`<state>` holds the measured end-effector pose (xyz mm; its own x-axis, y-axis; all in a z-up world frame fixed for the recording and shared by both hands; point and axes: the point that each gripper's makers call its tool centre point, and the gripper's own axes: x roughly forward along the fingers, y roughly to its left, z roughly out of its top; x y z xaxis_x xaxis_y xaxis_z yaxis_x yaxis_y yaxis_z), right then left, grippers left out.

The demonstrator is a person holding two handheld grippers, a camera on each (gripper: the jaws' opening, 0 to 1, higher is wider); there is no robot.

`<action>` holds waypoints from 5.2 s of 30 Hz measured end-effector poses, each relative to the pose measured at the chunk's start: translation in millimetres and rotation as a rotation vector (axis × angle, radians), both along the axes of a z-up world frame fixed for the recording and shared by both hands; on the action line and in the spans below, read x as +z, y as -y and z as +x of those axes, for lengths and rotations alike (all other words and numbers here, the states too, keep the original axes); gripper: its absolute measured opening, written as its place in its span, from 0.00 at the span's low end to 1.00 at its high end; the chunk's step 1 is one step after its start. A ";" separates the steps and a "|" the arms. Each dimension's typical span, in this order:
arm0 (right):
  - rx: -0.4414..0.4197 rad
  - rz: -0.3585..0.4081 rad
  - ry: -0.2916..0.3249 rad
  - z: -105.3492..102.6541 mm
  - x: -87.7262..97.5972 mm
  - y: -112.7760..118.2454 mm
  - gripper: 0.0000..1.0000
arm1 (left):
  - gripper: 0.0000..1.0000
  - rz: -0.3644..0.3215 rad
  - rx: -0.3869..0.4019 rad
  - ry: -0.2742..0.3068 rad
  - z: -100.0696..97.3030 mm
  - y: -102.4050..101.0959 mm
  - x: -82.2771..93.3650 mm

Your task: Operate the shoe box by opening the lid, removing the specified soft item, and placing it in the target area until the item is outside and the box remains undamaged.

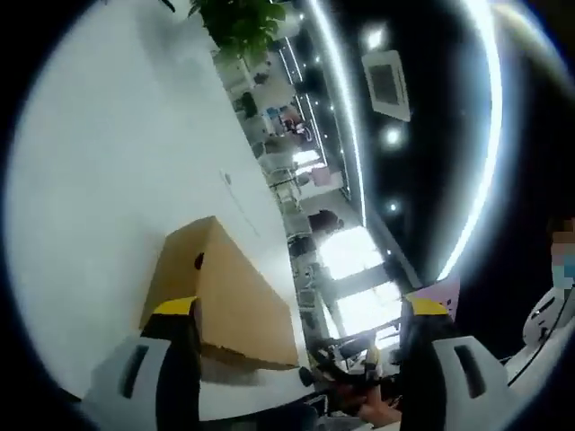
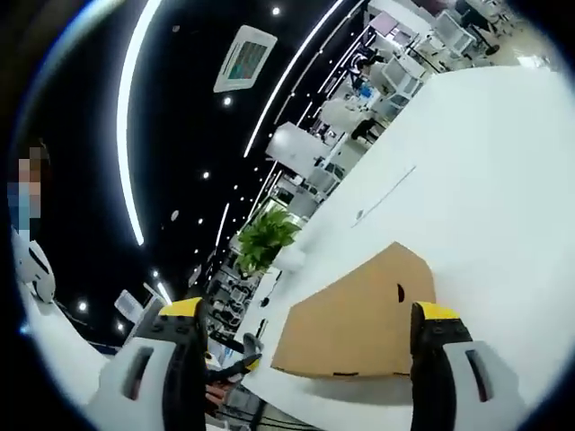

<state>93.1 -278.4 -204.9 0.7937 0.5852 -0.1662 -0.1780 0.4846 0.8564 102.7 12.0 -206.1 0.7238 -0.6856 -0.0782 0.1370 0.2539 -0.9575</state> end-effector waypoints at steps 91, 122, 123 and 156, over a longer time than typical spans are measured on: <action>-0.106 0.511 -0.382 -22.2 -85.9 -35.2 0.31 | 0.32 0.025 0.079 -0.386 -9.3 25.8 -100.7; -0.104 0.499 -0.419 -20.7 -84.6 -26.9 0.27 | 0.30 -0.012 0.113 -0.427 -10.2 23.1 -88.1; -0.107 0.499 -0.419 -20.4 -84.4 -27.3 0.27 | 0.30 -0.014 0.114 -0.430 -9.8 23.3 -87.0; -0.099 0.531 -0.334 -23.1 -57.5 -28.9 0.26 | 0.29 -0.039 0.137 -0.404 -10.5 21.8 -61.0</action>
<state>70.0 -249.5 -262.3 0.8037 0.5826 -0.1215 0.1646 -0.0214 0.9861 92.2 -9.8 -267.2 0.7252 -0.5931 -0.3497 -0.2833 0.2058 -0.9367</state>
